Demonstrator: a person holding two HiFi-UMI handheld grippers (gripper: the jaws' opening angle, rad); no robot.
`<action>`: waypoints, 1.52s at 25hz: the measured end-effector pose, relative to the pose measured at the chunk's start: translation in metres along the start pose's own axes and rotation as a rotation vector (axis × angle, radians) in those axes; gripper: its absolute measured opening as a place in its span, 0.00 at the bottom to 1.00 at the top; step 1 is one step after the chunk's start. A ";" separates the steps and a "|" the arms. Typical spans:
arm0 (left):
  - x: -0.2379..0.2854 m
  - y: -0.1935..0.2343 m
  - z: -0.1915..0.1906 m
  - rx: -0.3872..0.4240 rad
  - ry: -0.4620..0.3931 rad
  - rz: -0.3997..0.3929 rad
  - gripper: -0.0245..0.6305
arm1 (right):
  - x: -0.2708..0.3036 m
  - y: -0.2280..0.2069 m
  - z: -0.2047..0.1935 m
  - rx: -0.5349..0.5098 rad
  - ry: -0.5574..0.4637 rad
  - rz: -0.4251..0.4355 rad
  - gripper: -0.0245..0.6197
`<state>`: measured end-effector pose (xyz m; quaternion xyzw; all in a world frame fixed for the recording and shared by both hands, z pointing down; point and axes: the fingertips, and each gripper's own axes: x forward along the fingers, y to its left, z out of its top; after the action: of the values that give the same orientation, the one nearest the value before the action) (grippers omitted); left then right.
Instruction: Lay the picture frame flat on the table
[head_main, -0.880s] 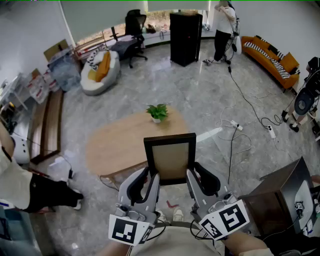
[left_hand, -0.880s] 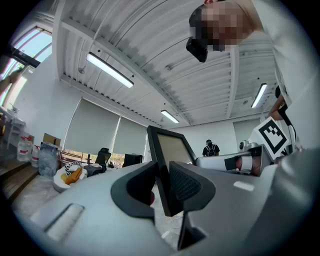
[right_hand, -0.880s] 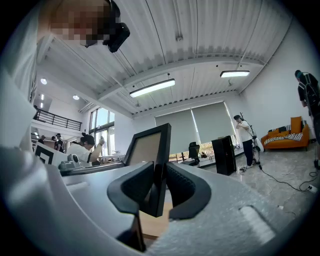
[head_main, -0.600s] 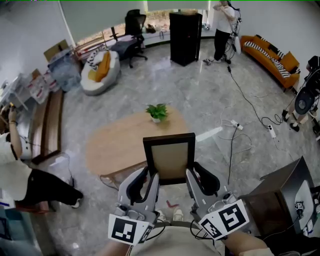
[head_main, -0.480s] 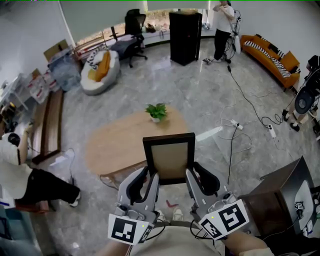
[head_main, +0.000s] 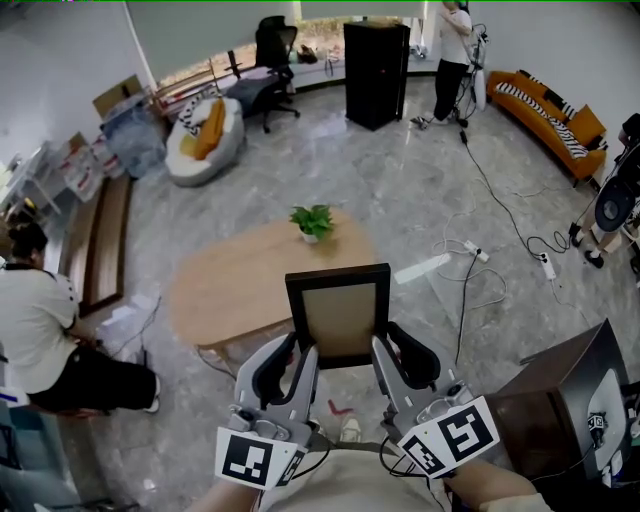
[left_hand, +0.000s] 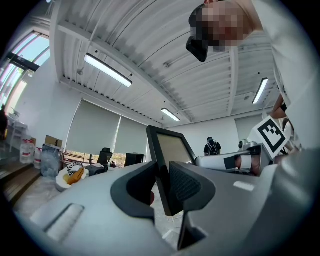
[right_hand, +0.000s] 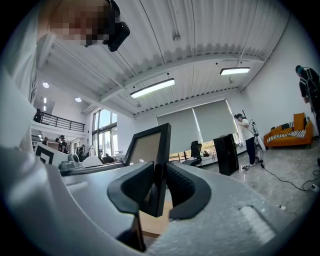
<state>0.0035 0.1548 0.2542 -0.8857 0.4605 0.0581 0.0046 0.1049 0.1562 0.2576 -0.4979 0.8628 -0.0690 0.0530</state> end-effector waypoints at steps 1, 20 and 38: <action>0.001 -0.001 -0.001 0.002 -0.003 0.004 0.20 | 0.000 -0.001 0.000 -0.002 -0.001 0.005 0.16; 0.029 0.011 -0.009 0.003 -0.018 0.045 0.20 | 0.030 -0.028 -0.004 0.012 0.003 0.038 0.16; 0.121 0.123 -0.026 -0.032 0.021 0.047 0.20 | 0.170 -0.067 -0.011 0.018 0.056 0.027 0.16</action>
<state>-0.0257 -0.0163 0.2723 -0.8752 0.4802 0.0565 -0.0158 0.0756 -0.0232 0.2762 -0.4836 0.8700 -0.0900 0.0340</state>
